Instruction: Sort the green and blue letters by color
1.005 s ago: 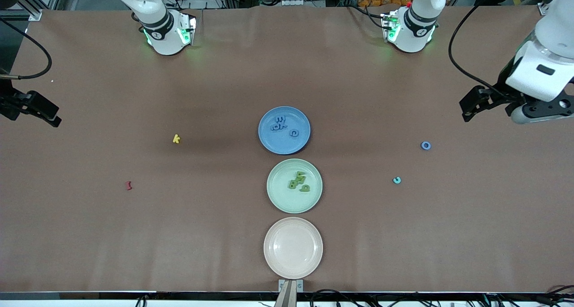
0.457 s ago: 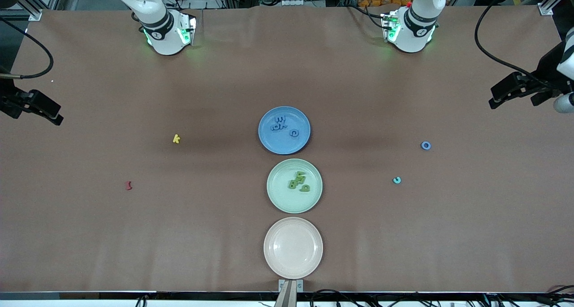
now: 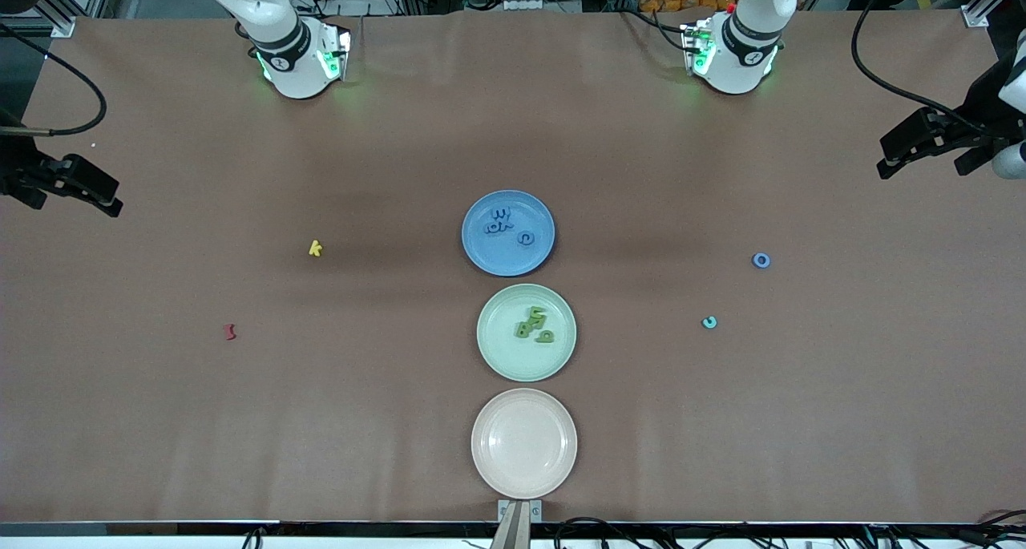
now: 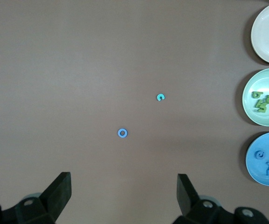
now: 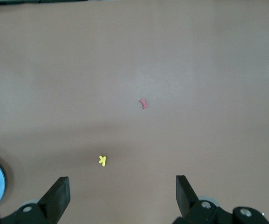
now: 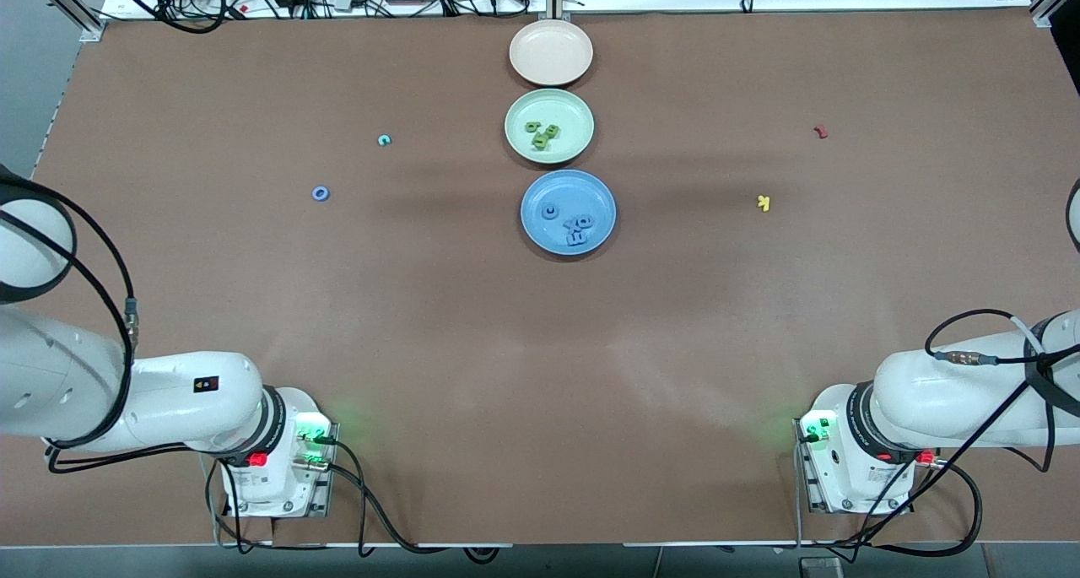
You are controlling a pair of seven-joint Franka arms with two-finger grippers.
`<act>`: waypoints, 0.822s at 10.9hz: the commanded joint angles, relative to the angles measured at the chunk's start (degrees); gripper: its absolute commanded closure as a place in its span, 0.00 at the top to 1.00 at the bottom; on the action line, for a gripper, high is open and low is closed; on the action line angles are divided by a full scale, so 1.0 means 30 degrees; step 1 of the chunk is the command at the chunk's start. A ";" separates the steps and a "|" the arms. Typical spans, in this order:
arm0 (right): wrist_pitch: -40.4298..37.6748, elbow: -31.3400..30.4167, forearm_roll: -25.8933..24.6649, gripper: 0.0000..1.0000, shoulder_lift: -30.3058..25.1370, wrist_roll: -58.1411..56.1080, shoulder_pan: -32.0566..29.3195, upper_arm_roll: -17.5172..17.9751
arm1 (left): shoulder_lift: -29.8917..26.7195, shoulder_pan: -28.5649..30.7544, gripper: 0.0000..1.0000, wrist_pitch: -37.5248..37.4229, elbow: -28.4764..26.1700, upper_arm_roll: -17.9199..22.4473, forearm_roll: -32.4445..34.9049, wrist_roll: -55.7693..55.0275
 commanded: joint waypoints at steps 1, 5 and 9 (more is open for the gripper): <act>-0.0720 -0.0252 0.0198 1.00 -0.0375 -0.1318 0.0049 0.0082 | -0.0483 0.0210 1.00 0.0041 -0.0726 0.0062 -0.0400 0.0571; -0.1570 -0.0076 0.0373 1.00 -0.0404 -0.1409 0.0020 0.0579 | -0.0542 0.0152 1.00 0.0042 -0.0844 0.0062 -0.0429 0.0541; -0.1981 -0.0251 0.1780 1.00 -0.1020 -0.1351 -0.0068 0.0463 | -0.0630 -0.0024 1.00 0.0041 -0.1076 0.0091 -0.0312 0.1474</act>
